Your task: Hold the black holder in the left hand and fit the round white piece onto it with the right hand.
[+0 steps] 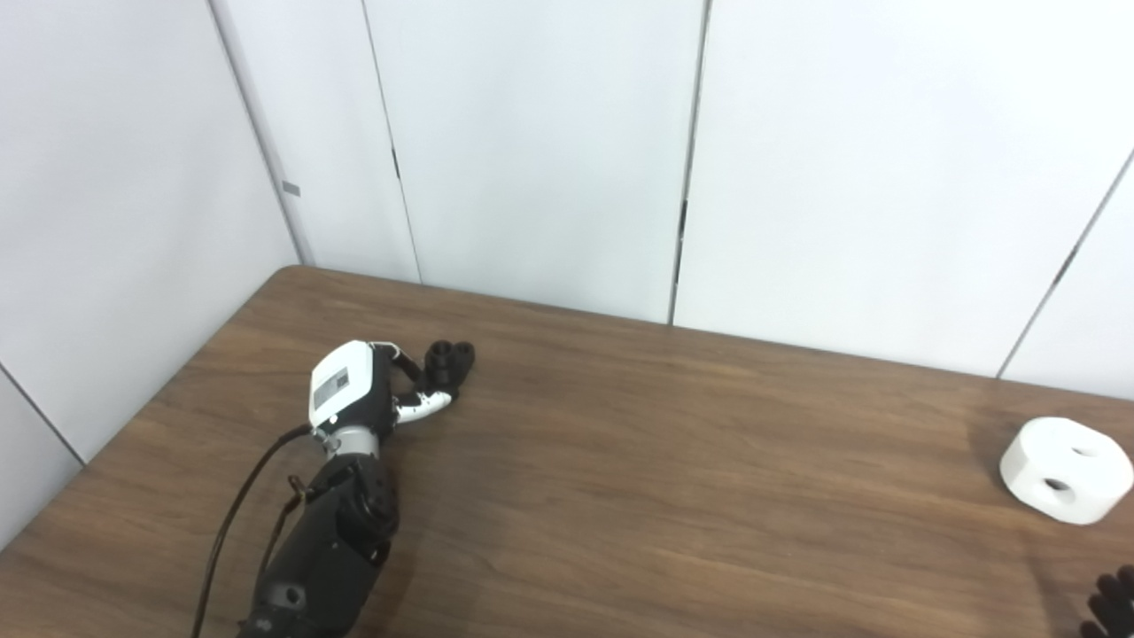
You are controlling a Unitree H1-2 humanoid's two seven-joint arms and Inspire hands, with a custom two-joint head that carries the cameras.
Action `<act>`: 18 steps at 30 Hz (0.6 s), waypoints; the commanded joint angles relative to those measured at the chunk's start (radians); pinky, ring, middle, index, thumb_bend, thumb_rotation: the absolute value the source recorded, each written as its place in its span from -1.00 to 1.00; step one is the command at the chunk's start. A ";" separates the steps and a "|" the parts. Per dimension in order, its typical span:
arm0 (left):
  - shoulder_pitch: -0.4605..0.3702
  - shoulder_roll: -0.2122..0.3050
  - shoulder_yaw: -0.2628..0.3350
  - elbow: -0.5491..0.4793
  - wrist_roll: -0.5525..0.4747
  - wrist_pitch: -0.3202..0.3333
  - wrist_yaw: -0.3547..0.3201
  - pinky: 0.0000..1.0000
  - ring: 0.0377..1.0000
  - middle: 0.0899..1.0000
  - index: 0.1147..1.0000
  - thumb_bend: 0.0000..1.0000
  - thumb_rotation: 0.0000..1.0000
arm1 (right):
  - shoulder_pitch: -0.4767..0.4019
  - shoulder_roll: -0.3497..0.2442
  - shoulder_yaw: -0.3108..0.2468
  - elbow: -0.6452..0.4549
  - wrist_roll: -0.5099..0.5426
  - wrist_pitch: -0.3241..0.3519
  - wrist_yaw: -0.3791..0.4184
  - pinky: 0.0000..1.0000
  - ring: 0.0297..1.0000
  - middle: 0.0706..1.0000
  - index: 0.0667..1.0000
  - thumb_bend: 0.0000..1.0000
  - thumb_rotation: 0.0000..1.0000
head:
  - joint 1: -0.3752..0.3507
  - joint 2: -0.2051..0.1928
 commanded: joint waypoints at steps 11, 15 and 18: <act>0.070 0.051 -0.092 -0.139 -0.012 -0.042 -0.148 0.52 0.71 0.53 -0.16 0.02 -0.89 | 0.032 0.031 0.014 0.002 -0.019 -0.004 -0.018 1.00 0.99 0.97 1.00 0.24 1.00 | -0.045 0.017; 0.105 0.069 -0.144 -0.188 0.005 -0.093 -0.170 0.51 0.70 0.54 -0.16 0.02 -0.88 | 0.027 0.038 0.016 0.003 -0.029 -0.009 -0.023 1.00 0.96 0.94 0.99 0.24 0.99 | -0.063 0.024; 0.130 0.082 -0.188 -0.240 0.033 -0.120 -0.192 0.53 0.68 0.53 -0.16 0.02 -0.88 | 0.024 0.042 0.019 0.001 -0.035 -0.009 -0.023 1.00 0.96 0.93 0.98 0.23 0.97 | -0.086 0.033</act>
